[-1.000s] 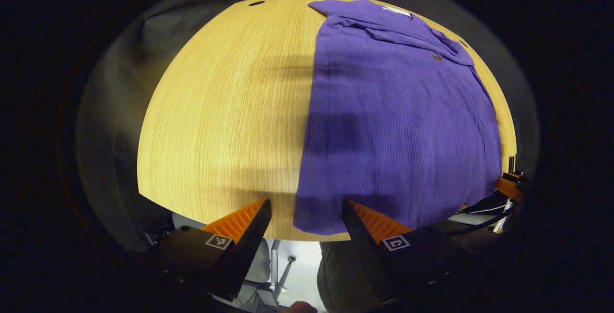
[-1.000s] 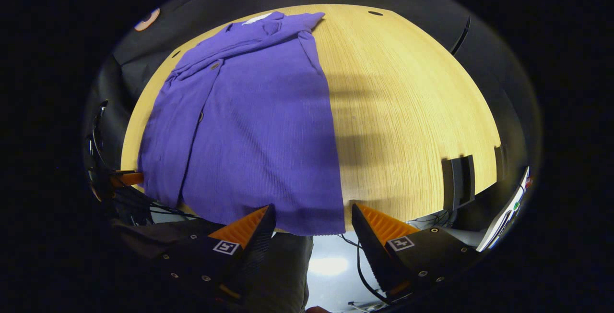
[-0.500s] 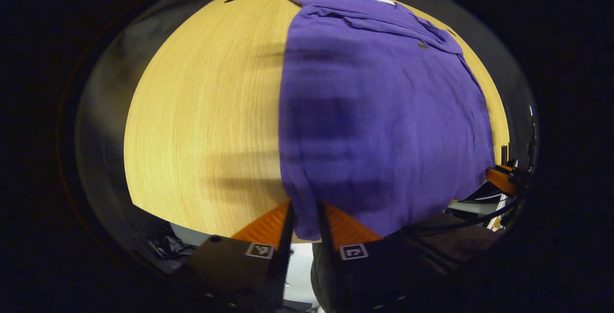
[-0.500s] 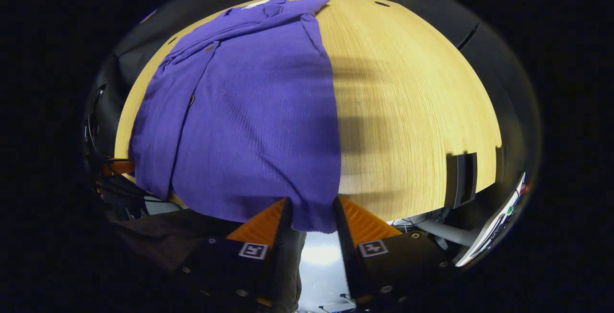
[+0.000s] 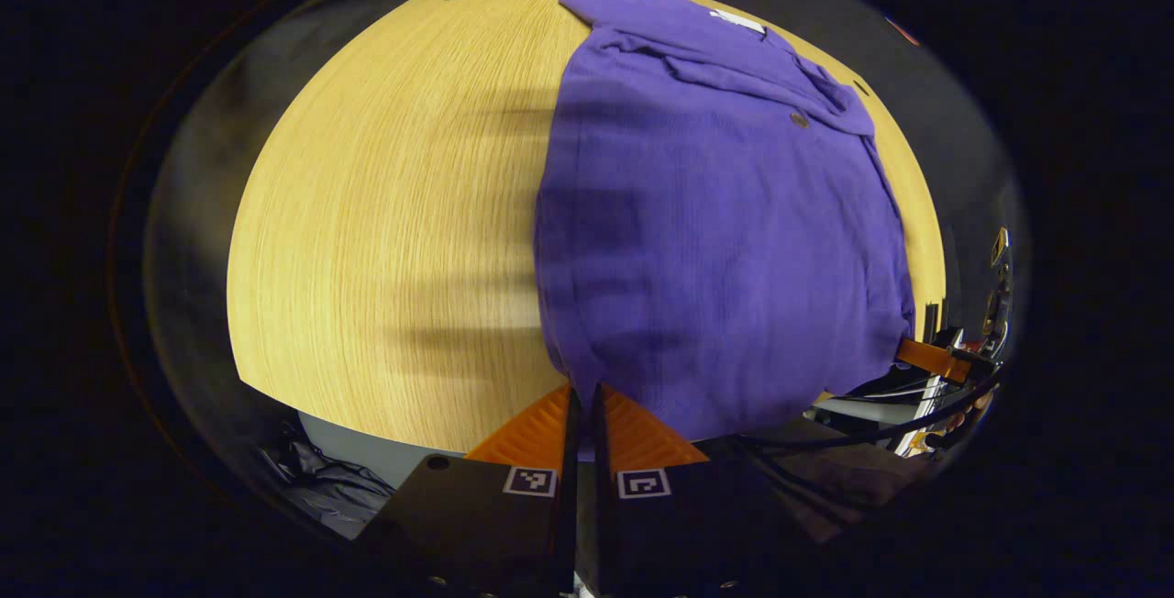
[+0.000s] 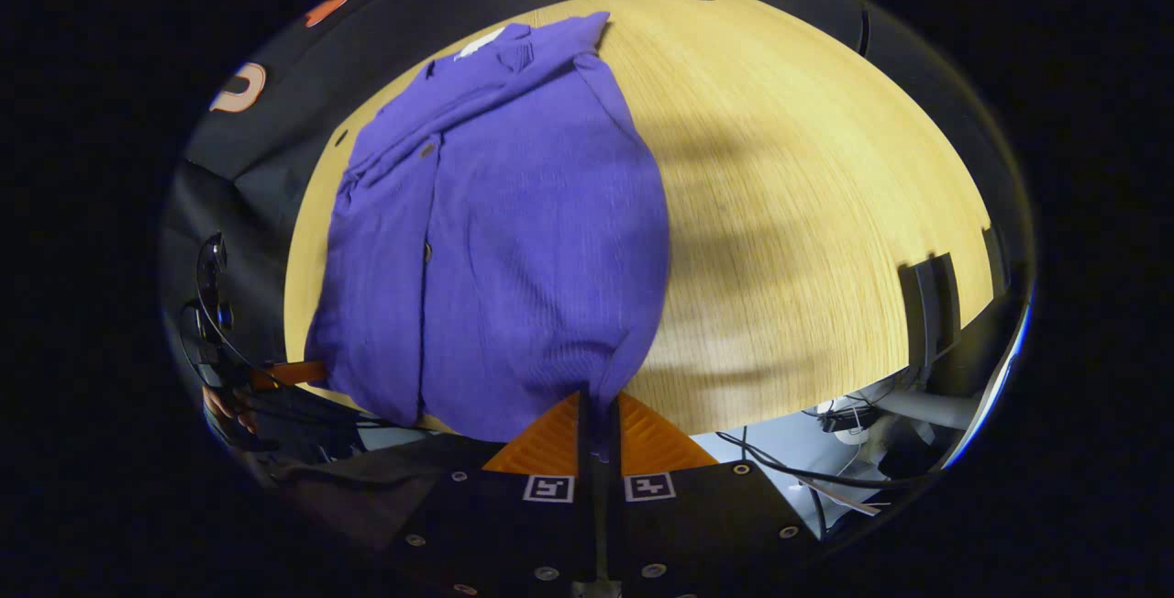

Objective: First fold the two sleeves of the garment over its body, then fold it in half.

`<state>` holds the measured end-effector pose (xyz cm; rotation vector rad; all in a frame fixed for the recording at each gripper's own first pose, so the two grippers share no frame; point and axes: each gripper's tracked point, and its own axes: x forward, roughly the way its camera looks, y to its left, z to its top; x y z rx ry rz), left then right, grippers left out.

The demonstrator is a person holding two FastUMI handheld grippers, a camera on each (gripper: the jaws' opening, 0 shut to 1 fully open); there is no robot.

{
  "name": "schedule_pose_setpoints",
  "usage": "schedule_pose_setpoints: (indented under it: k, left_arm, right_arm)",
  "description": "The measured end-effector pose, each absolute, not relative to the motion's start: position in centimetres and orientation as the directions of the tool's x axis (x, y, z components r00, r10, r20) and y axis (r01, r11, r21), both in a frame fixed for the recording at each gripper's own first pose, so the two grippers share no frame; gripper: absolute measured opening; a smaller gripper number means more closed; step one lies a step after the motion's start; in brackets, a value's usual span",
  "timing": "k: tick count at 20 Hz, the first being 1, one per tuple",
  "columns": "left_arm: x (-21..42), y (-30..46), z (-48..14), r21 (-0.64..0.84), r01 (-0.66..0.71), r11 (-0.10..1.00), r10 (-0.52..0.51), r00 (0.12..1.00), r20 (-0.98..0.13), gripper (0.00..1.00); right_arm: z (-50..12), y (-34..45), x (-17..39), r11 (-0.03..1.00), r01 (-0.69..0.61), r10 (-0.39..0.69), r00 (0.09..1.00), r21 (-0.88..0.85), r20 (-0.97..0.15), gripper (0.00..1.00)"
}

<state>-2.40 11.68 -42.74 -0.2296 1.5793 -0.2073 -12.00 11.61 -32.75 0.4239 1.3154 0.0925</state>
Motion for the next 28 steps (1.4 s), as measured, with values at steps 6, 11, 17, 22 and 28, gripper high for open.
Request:
schedule_pose_setpoints:
  k: [6,11,17,22,28]
  left_arm:
    - [4.6,10.8,-38.4,-0.352,0.080,0.932,-0.360,0.129,-0.924,0.10]
    - [8.7,11.1,-36.9,-0.355,0.177,0.918,-0.383,0.161,-0.910,0.10]
    - [13.8,12.0,-35.2,-0.354,0.285,0.891,-0.414,0.187,-0.891,0.10]
    - [18.9,12.8,-33.2,-0.309,0.380,0.872,-0.416,0.241,-0.877,0.10]
    - [24.1,13.3,-30.5,-0.321,0.288,0.902,-0.407,0.323,-0.854,0.10]
  right_arm:
    - [-27.5,12.5,-5.5,0.885,0.170,0.333,0.420,0.434,-0.844,0.05]
    - [-24.6,13.3,-1.9,0.915,0.123,0.283,0.484,0.384,-0.828,0.05]
    - [-20.8,12.8,2.0,0.922,0.153,0.219,0.552,0.356,-0.805,0.05]
    - [-16.7,12.1,6.5,0.934,0.145,0.171,0.623,0.327,-0.763,0.05]
    - [-13.3,12.1,11.6,0.945,0.042,0.215,0.665,0.323,-0.715,0.05]
